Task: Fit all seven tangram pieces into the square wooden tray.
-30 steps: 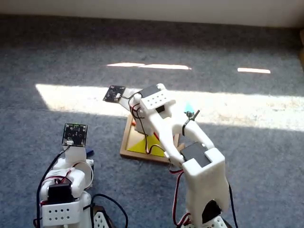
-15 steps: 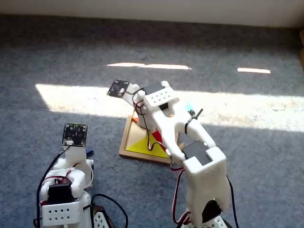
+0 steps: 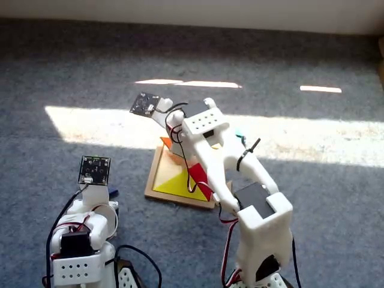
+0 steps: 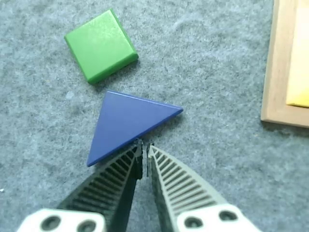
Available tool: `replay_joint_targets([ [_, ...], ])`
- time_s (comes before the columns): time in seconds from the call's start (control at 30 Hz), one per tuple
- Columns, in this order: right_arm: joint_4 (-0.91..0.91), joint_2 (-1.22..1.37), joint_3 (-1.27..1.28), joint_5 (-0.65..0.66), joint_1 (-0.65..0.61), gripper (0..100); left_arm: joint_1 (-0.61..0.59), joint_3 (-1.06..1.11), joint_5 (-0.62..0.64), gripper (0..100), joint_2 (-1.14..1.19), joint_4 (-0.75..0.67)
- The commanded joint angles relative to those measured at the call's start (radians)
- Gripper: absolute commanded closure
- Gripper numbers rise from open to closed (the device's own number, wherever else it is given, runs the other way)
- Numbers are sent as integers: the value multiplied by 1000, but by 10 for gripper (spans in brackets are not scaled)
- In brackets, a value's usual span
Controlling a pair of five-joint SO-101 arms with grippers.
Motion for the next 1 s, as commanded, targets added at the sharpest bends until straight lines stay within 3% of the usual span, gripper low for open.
replay_joint_targets([
  [0.0,-18,-71,-41,-2,8,954,-13,19,-6,957,-41,8],
  [0.37,82,-73,-124,-476,-1,954,-13,19,-6,957,-41,8],
  [0.73,156,-67,-148,-1132,-122,954,-13,19,-6,957,-41,8],
  [0.97,151,-44,-154,-1369,-182,950,-13,19,-6,957,-41,8],
])
